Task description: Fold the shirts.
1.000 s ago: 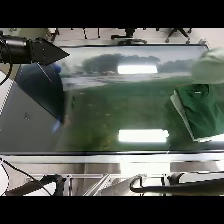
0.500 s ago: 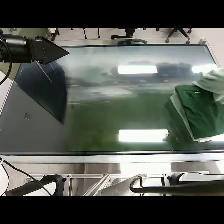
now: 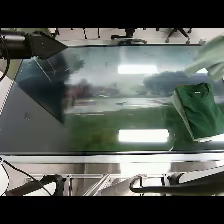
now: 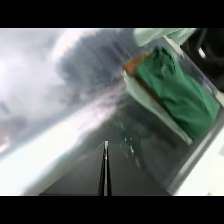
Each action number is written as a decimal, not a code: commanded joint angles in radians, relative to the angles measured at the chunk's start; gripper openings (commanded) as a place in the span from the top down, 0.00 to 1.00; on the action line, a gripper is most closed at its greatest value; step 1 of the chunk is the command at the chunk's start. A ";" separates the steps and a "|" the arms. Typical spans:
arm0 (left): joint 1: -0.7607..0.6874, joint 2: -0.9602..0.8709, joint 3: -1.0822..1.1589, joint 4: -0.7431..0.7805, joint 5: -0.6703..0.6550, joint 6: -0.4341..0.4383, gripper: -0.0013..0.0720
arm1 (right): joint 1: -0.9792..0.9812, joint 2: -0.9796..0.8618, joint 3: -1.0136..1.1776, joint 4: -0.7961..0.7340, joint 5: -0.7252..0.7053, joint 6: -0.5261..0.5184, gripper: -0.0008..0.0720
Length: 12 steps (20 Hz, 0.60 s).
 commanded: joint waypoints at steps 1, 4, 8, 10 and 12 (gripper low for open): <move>0.000 -0.008 0.000 0.001 0.096 0.011 0.96 | 0.066 -0.104 0.015 -0.102 0.026 -0.059 0.97; 0.000 -0.042 0.000 -0.002 0.099 0.011 0.96 | 0.060 -0.122 0.015 -0.386 0.209 0.080 0.97; -0.023 -0.112 0.000 -0.010 0.060 -0.001 0.96 | -0.007 -0.069 0.015 -0.409 0.312 0.154 0.97; -0.056 -0.140 0.000 -0.009 0.054 0.000 0.96 | -0.055 -0.022 0.015 -0.406 0.377 0.180 0.97; -0.090 -0.156 0.000 -0.009 0.058 0.001 0.96 | -0.095 0.016 0.015 -0.415 0.471 0.275 0.97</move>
